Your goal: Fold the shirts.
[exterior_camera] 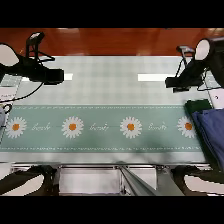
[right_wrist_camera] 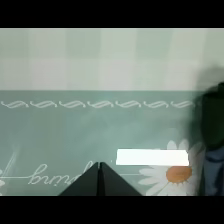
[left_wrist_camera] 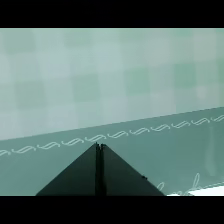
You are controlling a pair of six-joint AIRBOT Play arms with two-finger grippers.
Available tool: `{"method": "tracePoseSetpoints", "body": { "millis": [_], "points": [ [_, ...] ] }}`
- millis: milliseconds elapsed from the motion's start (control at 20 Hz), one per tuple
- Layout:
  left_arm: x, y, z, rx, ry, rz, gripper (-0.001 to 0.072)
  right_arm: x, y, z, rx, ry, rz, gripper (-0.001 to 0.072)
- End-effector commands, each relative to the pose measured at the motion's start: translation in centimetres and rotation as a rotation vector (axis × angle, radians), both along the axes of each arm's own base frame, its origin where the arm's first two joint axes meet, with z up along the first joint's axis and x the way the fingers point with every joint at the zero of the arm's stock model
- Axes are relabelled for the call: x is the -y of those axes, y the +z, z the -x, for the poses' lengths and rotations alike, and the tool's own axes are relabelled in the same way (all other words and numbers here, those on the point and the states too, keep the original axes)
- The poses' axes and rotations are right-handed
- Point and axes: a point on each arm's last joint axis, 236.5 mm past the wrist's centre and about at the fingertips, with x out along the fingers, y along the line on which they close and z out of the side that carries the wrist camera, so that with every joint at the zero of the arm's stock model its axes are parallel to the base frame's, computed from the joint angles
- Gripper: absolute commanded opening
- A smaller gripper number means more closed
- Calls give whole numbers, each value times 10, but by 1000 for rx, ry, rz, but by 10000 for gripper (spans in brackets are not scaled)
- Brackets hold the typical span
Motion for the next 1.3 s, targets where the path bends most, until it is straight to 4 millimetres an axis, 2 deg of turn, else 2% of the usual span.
{"method": "tracePoseSetpoints", "body": {
  "millis": [0,50,150,550,1250],
  "points": [
    [-14,-23,8,-52,31,-42,16,5,-45,23,-99,-47,2,28],
    [-15,-26,8,-55,33,-42,16,4,-50,22,-92,-50,-4,28],
    [-14,-27,9,-60,30,-43,16,3,-47,15,-54,-46,-9,28],
    [-14,-31,12,-79,27,-46,16,-5,-11,-20,133,-38,-54,28],
    [-14,-31,12,-78,24,-47,16,-5,-9,-21,134,-27,-51,28]
  ]
}}
